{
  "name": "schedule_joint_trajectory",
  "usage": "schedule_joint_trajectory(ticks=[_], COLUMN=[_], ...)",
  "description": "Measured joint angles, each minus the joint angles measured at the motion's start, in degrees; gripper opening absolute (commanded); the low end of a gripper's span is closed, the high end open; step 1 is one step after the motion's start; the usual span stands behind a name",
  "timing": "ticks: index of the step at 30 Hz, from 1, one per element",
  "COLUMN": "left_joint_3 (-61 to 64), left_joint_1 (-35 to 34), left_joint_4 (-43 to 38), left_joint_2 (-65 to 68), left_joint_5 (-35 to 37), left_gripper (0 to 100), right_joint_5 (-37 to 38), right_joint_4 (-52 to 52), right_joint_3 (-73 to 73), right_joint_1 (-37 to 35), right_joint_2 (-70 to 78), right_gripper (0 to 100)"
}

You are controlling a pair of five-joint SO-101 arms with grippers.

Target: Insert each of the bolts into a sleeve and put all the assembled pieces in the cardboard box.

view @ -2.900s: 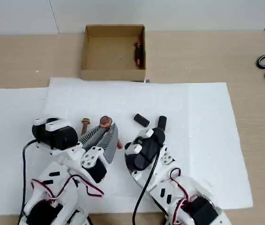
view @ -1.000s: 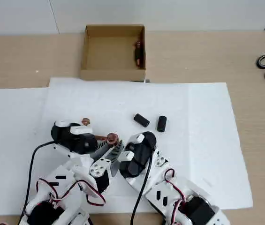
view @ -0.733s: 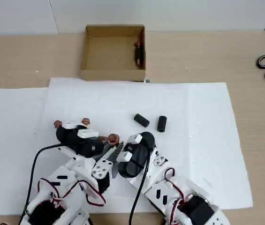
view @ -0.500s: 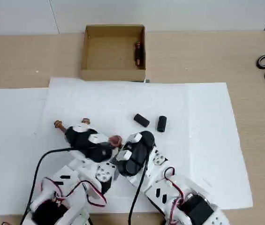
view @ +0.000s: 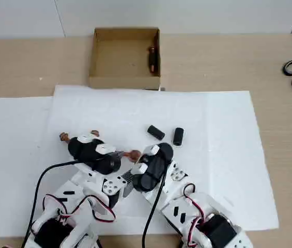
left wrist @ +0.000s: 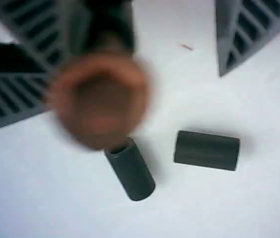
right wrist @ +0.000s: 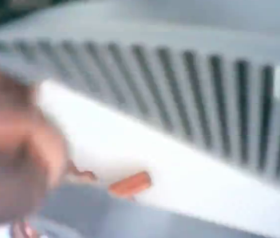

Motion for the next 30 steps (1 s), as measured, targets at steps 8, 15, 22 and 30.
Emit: schedule_joint_trajectory(ticks=[8, 15, 22, 30], left_joint_3=[0.5, -4.2, -9.8, -13.6], left_joint_1=[0.1, 0.1, 0.5, 0.4], left_joint_4=[0.3, 1.5, 2.5, 2.3], left_joint_2=[0.0, 0.2, 0.7, 0.7], left_joint_5=[1.0, 1.3, 3.0, 3.3], left_gripper=[23, 23, 12, 0], right_joint_5=[0.3, 0.3, 0.3, 0.2], right_joint_4=[0.7, 0.6, 0.4, 0.4], right_joint_3=[-0.1, -2.1, -3.0, -3.0], right_joint_1=[0.1, -0.1, 0.1, 1.1], right_joint_2=[-0.1, -0.3, -0.4, -0.4], right_gripper=[0.2, 0.2, 0.2, 0.2])
